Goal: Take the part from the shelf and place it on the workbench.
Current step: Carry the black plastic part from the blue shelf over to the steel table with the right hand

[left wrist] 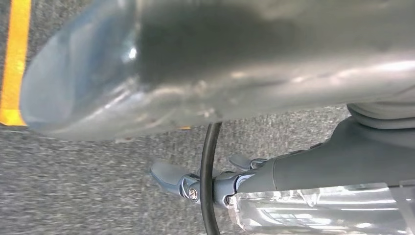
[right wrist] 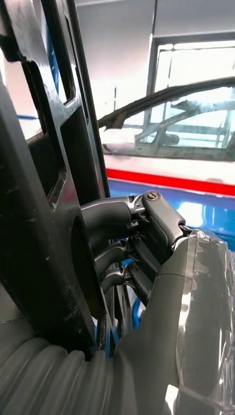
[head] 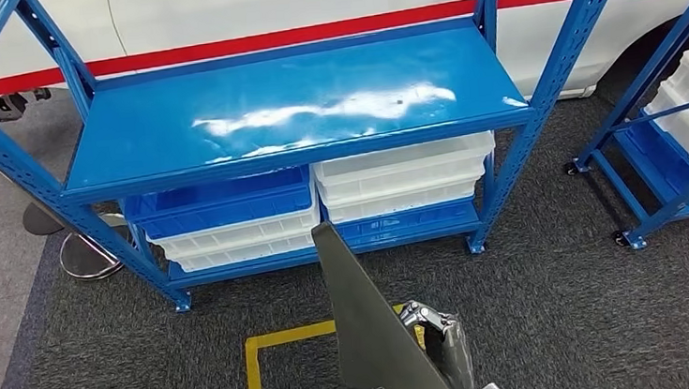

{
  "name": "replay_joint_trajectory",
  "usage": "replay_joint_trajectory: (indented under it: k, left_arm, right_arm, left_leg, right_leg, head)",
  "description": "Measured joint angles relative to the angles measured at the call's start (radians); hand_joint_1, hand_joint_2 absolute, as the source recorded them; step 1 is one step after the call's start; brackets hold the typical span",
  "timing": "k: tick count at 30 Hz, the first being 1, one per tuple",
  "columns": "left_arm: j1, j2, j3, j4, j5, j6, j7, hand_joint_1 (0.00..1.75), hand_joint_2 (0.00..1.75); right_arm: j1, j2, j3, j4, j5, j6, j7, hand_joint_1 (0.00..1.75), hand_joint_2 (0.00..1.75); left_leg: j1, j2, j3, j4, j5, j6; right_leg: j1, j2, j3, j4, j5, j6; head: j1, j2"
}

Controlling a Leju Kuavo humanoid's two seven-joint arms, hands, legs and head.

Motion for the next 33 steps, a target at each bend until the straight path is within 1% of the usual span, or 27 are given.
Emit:
replay_joint_trajectory:
  k: [2,3,4,5,6,7,8,10,11,12,13,14,15,16,17,18,20,21,22,23,25,26,27,28,30,32,33]
  left_arm:
    - [-0.002,0.0,0.005,0.0,0.001,0.001,-0.002,0.0,0.0]
    - [-0.002,0.001,0.008,0.0,0.002,0.001,-0.003,0.0,0.0]
    - [-0.001,0.001,0.012,0.0,0.002,0.002,-0.004,0.0,0.0]
    - [0.0,0.0,0.016,0.0,0.003,0.003,-0.006,0.0,0.0]
    - [0.0,0.0,0.019,0.0,0.004,0.004,-0.007,0.0,0.0]
    - [0.0,0.0,0.023,0.0,0.005,0.004,-0.008,0.0,0.0]
    - [0.001,0.0,0.027,0.0,0.006,0.004,-0.009,0.0,0.0]
    - [0.003,0.0,0.036,0.0,0.008,0.005,-0.009,0.0,0.0]
    - [0.004,0.0,0.039,0.0,0.009,0.005,-0.009,0.0,0.0]
    - [0.004,0.0,0.042,0.0,0.009,0.005,-0.009,0.0,0.0]
    - [0.004,-0.001,0.044,0.0,0.01,0.005,-0.009,0.0,0.0]
    - [0.004,-0.001,0.046,0.0,0.01,0.005,-0.009,0.0,0.0]
    - [0.004,-0.001,0.048,0.0,0.009,0.005,-0.01,0.0,0.0]
    - [0.004,-0.002,0.051,0.0,0.009,0.005,-0.01,0.0,0.0]
    - [0.005,-0.002,0.054,-0.001,0.008,0.005,-0.01,0.0,0.0]
    - [0.005,-0.002,0.057,-0.001,0.006,0.004,-0.011,0.0,0.0]
    - [0.006,-0.002,0.063,-0.001,0.003,0.004,-0.012,0.0,0.0]
    - [0.007,-0.002,0.065,-0.001,0.002,0.004,-0.013,0.0,0.0]
    - [0.009,-0.002,0.066,-0.001,0.0,0.003,-0.015,0.0,0.0]
    - [0.01,-0.002,0.066,-0.001,-0.002,0.002,-0.017,0.0,0.0]
    - [0.011,-0.002,0.069,-0.001,-0.007,0.0,-0.02,0.0,0.0]
    - [0.01,-0.002,0.071,-0.001,-0.009,0.0,-0.019,0.0,0.0]
    - [0.01,-0.002,0.073,-0.001,-0.01,0.0,-0.016,0.0,0.0]
    - [0.011,-0.002,0.075,-0.001,-0.011,0.0,-0.011,0.0,0.0]
    - [0.011,-0.002,0.08,-0.001,-0.017,0.004,0.008,0.0,0.0]
    - [0.011,-0.001,0.087,-0.001,-0.022,0.012,0.039,0.0,0.0]
    - [0.011,0.0,0.09,-0.001,-0.023,0.017,0.055,0.0,0.0]
  right_arm:
    - [0.006,-0.001,0.003,0.006,0.002,-0.001,-0.004,1.75,1.75]
    - [0.011,-0.002,0.004,0.008,0.002,-0.003,-0.007,1.75,1.75]
    - [0.018,-0.003,0.006,0.01,0.002,-0.006,-0.01,1.75,1.75]
    - [0.028,-0.006,0.007,0.013,0.002,-0.011,-0.014,1.75,1.75]
    - [0.04,-0.008,0.007,0.015,0.002,-0.017,-0.017,1.75,1.75]
    - [0.052,-0.011,0.006,0.016,0.002,-0.021,-0.02,1.75,1.75]
    - [0.064,-0.014,0.006,0.017,0.002,-0.024,-0.022,1.75,1.75]
    - [0.081,-0.021,0.005,0.019,0.002,-0.026,-0.025,1.75,1.75]
    - [0.087,-0.024,0.005,0.019,0.002,-0.027,-0.027,1.75,1.75]
    - [0.092,-0.027,0.004,0.02,0.002,-0.029,-0.028,1.75,1.75]
    - [0.097,-0.028,0.001,0.02,0.003,-0.032,-0.029,1.75,1.75]
    - [0.102,-0.029,-0.002,0.02,0.003,-0.035,-0.03,1.75,1.75]
    - [0.107,-0.03,-0.007,0.019,0.005,-0.038,-0.031,1.75,1.75]
    - [0.113,-0.03,-0.012,0.019,0.007,-0.04,-0.032,1.75,1.75]
    - [0.118,-0.03,-0.016,0.018,0.009,-0.04,-0.033,1.75,1.75]
    - [0.123,-0.03,-0.02,0.017,0.01,-0.04,-0.035,1.75,1.75]
    - [0.134,-0.03,-0.027,0.015,0.012,-0.04,-0.037,1.75,1.75]
    - [0.139,-0.029,-0.03,0.014,0.013,-0.04,-0.038,1.75,1.75]
    - [0.144,-0.029,-0.034,0.013,0.012,-0.036,-0.039,1.75,1.75]
    - [0.149,-0.027,-0.038,0.012,0.008,-0.027,-0.039,1.75,1.75]
    - [0.161,-0.022,-0.05,0.009,-0.006,0.004,-0.044,1.75,1.75]
    - [0.168,-0.019,-0.058,0.008,-0.014,0.021,-0.047,1.75,1.75]
    - [0.174,-0.015,-0.065,0.008,-0.02,0.033,-0.049,1.75,1.75]
    - [0.18,-0.012,-0.073,0.008,-0.023,0.041,-0.051,1.75,1.75]
    - [0.19,-0.004,-0.088,0.008,-0.024,0.053,-0.055,1.75,1.75]
    - [0.198,0.01,-0.105,0.008,-0.015,0.068,-0.06,1.75,1.75]
    - [0.202,0.017,-0.114,0.008,-0.01,0.073,-0.062,1.75,1.75]
  left_leg:
    - [-0.005,-0.001,0.084,-0.127,-0.017,0.011]
    - [-0.008,-0.001,0.101,-0.158,-0.028,0.016]
    - [-0.01,-0.001,0.101,-0.168,-0.024,0.022]
    - [-0.009,0.0,0.096,-0.171,-0.014,0.029]
    - [-0.006,0.003,0.088,-0.174,-0.002,0.037]
    - [-0.003,0.005,0.077,-0.178,0.011,0.044]
    - [0.0,0.007,0.064,-0.18,0.025,0.05]
    - [0.0,0.009,0.033,-0.178,0.049,0.054]
    - [0.0,0.01,0.017,-0.176,0.06,0.053]
    - [0.0,0.011,0.001,-0.172,0.071,0.051]
    - [0.001,0.011,-0.016,-0.167,0.08,0.047]
    - [0.002,0.011,-0.031,-0.161,0.088,0.043]
    - [0.002,0.011,-0.045,-0.154,0.094,0.038]
    - [0.002,0.01,-0.055,-0.147,0.099,0.033]
    - [0.001,0.009,-0.061,-0.142,0.105,0.026]
    - [0.001,0.009,-0.064,-0.14,0.111,0.019]
    - [0.003,0.008,-0.067,-0.141,0.123,0.004]
    - [0.005,0.008,-0.071,-0.136,0.116,-0.002]
    - [0.007,0.007,-0.081,-0.116,0.09,-0.006]
    - [0.008,0.007,-0.095,-0.077,0.048,-0.009]
    - [0.009,0.006,-0.131,0.045,-0.046,-0.013]
    - [0.009,0.006,-0.142,0.103,-0.067,-0.014]
    - [0.008,0.006,-0.141,0.139,-0.065,-0.013]
    - [0.008,0.004,-0.125,0.141,-0.045,-0.01]
    - [0.006,-0.019,-0.037,0.034,0.005,0.004]
    - [0.003,-0.056,0.061,-0.11,0.006,0.019]
    - [0.001,-0.067,0.086,-0.152,-0.004,0.023]
  right_leg:
    - [0.002,-0.001,-0.016,0.012,0.013,0.009]
    - [0.002,-0.002,-0.017,0.013,0.021,0.015]
    - [0.001,-0.003,-0.017,0.01,0.03,0.021]
    - [0.0,-0.002,-0.017,0.009,0.033,0.028]
    - [-0.001,0.0,-0.022,0.016,0.02,0.034]
    - [-0.002,0.003,-0.031,0.037,-0.013,0.039]
    - [-0.005,0.006,-0.044,0.079,-0.064,0.044]
    - [-0.011,0.008,-0.071,0.2,-0.163,0.054]
    - [-0.014,0.008,-0.076,0.253,-0.181,0.059]
    - [-0.018,0.008,-0.069,0.281,-0.173,0.062]
    - [-0.021,0.008,-0.044,0.274,-0.147,0.065]
    - [-0.025,0.008,-0.002,0.233,-0.119,0.066]
    - [-0.027,0.008,0.054,0.165,-0.106,0.066]
    - [-0.026,0.009,0.108,0.088,-0.108,0.063]
    - [-0.024,0.01,0.147,0.03,-0.118,0.058]
    - [-0.02,0.011,0.168,-0.006,-0.13,0.052]
    - [-0.017,0.01,0.165,-0.019,-0.123,0.034]
    - [-0.018,0.008,0.158,-0.02,-0.115,0.025]
    - [-0.019,0.007,0.149,-0.023,-0.106,0.014]
    - [-0.019,0.008,0.138,-0.024,-0.096,0.006]
    - [-0.014,0.012,0.113,-0.023,-0.078,-0.002]
    - [-0.011,0.015,0.101,-0.022,-0.069,-0.003]
    - [-0.008,0.019,0.088,-0.02,-0.06,-0.003]
    - [-0.005,0.025,0.075,-0.017,-0.051,-0.002]
    - [-0.002,0.042,0.054,-0.011,-0.036,0.0]
    - [0.0,0.059,0.04,-0.005,-0.023,0.007]
    - [-0.001,0.067,0.035,-0.003,-0.018,0.012]
  head:
    - [0.0,0.0]
    - [0.0,0.0]
    - [0.001,0.0]
    - [0.001,0.0]
    - [0.001,0.0]
    - [0.001,0.0]
    - [0.001,0.0]
    - [0.001,0.0]
    - [0.001,0.0]
    - [0.001,0.0]
    - [0.001,0.0]
    - [0.001,0.0]
    - [0.001,0.0]
    - [0.0,0.0]
    - [0.0,0.0]
    - [0.0,0.0]
    - [0.0,0.0]
    - [0.0,0.0]
    - [0.0,0.0]
    - [0.0,0.0]
    - [0.0,0.0]
    - [0.0,0.0]
    - [0.0,0.0]
    - [0.0,0.0]
    - [0.0,0.0]
    - [0.0,0.0]
    - [0.0,0.0]
